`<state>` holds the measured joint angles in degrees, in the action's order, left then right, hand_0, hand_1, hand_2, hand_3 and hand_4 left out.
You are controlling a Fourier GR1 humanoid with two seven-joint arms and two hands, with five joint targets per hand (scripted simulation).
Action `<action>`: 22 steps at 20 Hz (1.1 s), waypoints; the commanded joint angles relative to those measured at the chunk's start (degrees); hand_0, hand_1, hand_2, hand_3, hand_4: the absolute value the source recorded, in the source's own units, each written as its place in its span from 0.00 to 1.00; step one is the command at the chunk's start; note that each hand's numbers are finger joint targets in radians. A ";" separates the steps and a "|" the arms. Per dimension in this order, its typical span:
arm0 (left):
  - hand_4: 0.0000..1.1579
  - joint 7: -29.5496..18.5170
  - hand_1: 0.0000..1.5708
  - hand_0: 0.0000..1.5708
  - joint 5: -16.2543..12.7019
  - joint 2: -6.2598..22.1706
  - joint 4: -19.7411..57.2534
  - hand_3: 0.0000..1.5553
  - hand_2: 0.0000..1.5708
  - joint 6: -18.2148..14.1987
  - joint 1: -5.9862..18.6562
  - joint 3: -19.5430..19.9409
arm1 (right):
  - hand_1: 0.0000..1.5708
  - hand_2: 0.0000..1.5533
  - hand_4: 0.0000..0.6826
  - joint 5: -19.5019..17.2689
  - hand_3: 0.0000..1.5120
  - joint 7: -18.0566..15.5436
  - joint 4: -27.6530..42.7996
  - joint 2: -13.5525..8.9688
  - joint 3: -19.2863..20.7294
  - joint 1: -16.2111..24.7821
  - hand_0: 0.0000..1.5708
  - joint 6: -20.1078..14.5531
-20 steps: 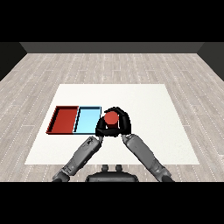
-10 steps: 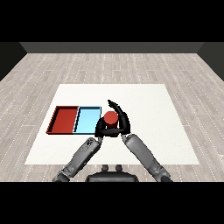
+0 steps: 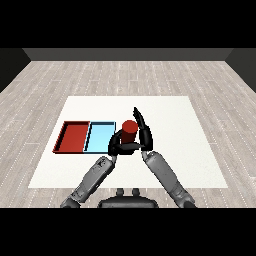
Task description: Pick the red can and put it in the red box
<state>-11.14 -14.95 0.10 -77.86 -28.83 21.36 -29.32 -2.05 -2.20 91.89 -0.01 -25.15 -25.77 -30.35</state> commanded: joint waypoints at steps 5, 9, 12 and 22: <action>0.98 -4.47 1.00 1.00 -2.57 -0.09 4.69 0.95 1.00 -1.29 0.94 -0.65 | 0.00 0.00 0.00 2.52 0.00 2.77 13.62 -3.26 5.31 6.57 0.00 4.03; 0.98 0.08 1.00 1.00 2.48 1.64 0.43 0.94 1.00 1.55 -0.31 3.34 | 0.00 0.00 0.00 5.04 0.00 -1.30 16.49 -5.57 9.76 10.95 0.00 7.54; 0.99 -0.52 1.00 1.00 2.19 3.34 1.32 0.94 1.00 3.45 1.86 7.22 | 0.00 0.00 0.00 8.26 0.00 -4.06 16.32 -7.51 14.37 13.59 0.00 10.14; 0.97 5.03 1.00 1.00 1.03 17.66 3.94 0.94 1.00 7.81 3.07 19.89 | 0.00 0.00 0.00 11.80 0.00 -7.73 20.76 -12.89 20.77 28.34 0.00 15.19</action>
<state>-6.45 -12.19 11.89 -77.71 -24.60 22.94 -15.72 8.05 -9.04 112.72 -11.07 -7.24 -0.30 -17.18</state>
